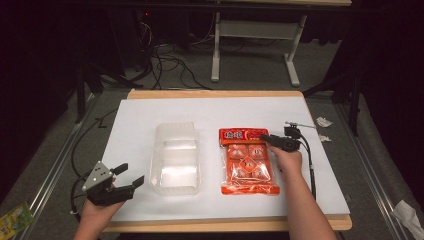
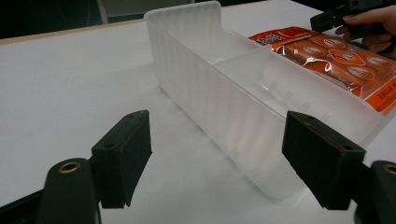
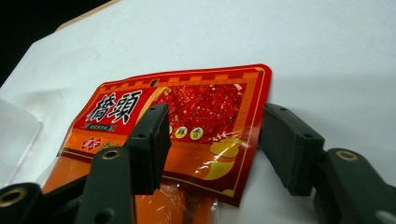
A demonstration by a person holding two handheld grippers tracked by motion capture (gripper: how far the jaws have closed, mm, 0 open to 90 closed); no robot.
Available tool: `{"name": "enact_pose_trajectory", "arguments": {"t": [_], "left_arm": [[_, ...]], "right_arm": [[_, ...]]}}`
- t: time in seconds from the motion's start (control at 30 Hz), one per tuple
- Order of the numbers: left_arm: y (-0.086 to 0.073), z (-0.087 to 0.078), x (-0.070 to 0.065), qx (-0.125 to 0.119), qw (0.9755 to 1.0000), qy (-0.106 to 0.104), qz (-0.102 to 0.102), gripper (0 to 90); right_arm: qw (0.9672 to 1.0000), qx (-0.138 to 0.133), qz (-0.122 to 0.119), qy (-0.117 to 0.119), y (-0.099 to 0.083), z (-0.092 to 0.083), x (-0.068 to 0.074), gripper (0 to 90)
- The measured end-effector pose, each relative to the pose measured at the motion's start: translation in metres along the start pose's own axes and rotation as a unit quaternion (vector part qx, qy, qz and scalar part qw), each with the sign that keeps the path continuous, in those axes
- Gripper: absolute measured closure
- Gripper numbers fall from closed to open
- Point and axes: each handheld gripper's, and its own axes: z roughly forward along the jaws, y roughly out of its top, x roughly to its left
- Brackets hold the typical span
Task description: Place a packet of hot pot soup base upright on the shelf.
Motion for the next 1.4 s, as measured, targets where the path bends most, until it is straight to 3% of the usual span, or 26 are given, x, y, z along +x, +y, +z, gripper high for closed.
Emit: {"name": "enact_pose_trajectory", "arguments": {"t": [0.17, 0.3, 0.37, 0.4, 0.43, 0.53, 0.63, 0.77, 0.9, 0.97, 1.07, 1.1, 1.13, 1.27, 1.33, 1.37, 1.4], "left_arm": [[0.000, 0.002, -0.001, 0.002, 1.0000, 0.000, 0.003, 24.8], [0.000, 0.002, -0.001, 0.004, 1.0000, 0.001, 0.004, 24.8], [0.000, 0.001, 0.000, 0.003, 1.0000, 0.000, 0.004, 24.7], [0.000, 0.001, 0.000, 0.002, 1.0000, -0.001, 0.003, 24.7], [0.000, 0.001, 0.000, 0.003, 1.0000, -0.001, 0.004, 24.8], [0.000, 0.001, 0.000, 0.003, 1.0000, 0.000, 0.004, 24.7], [-0.001, 0.002, 0.000, 0.004, 1.0000, 0.000, 0.006, 24.7], [-0.001, 0.002, 0.001, 0.005, 1.0000, 0.000, 0.005, 24.7], [0.000, 0.001, 0.001, 0.005, 1.0000, 0.000, 0.006, 24.7], [-0.001, 0.002, 0.001, 0.004, 1.0000, 0.000, 0.004, 24.7], [0.000, 0.003, 0.001, 0.004, 1.0000, -0.003, 0.005, 24.7], [0.000, 0.003, 0.001, 0.005, 1.0000, -0.004, 0.006, 24.7], [0.000, 0.003, 0.001, 0.006, 0.9999, -0.004, 0.008, 24.6], [0.000, 0.003, 0.002, 0.004, 1.0000, -0.004, 0.007, 24.7], [0.000, 0.003, 0.002, 0.004, 1.0000, -0.005, 0.006, 24.7], [0.000, 0.003, 0.001, 0.003, 1.0000, -0.006, 0.007, 24.7], [0.000, 0.003, 0.001, 0.003, 1.0000, -0.006, 0.007, 24.7]], "right_arm": [[1.0000, 0.002, -0.001, -0.009, -0.002, 0.000, 0.000, 59.3], [0.9998, 0.001, -0.006, -0.017, -0.002, 0.001, 0.002, 60.2], [0.9993, 0.006, -0.023, -0.028, -0.002, 0.002, 0.005, 61.2], [0.9988, 0.006, -0.031, -0.038, -0.002, 0.002, 0.007, 63.4], [0.9981, 0.005, -0.039, -0.047, -0.003, 0.003, 0.009, 72.2], [0.9981, 0.006, -0.043, -0.044, -0.003, 0.003, 0.010, 73.3], [0.9977, -0.002, -0.047, -0.050, -0.003, 0.002, 0.010, 86.6], [0.9974, -0.002, -0.052, -0.050, -0.004, 0.003, 0.011, 86.7], [0.9971, -0.005, -0.055, -0.053, -0.002, 0.006, 0.013, 42.1], [0.9965, -0.013, -0.058, -0.058, 0.002, 0.009, 0.015, 32.3], [0.9955, 0.008, -0.073, -0.059, 0.006, 0.014, 0.016, 35.8], [0.9935, 0.016, -0.094, -0.063, 0.006, 0.016, 0.019, 42.5], [0.9898, 0.024, -0.113, -0.083, 0.007, 0.017, 0.022, 45.6], [0.9833, 0.024, -0.147, -0.105, 0.002, 0.019, 0.028, 54.6], [0.9830, 0.020, -0.146, -0.109, 0.001, 0.018, 0.028, 58.9], [0.9843, 0.019, -0.139, -0.108, 0.001, 0.016, 0.026, 67.1], [0.9843, 0.019, -0.139, -0.108, 0.001, 0.016, 0.026, 67.1]]}}
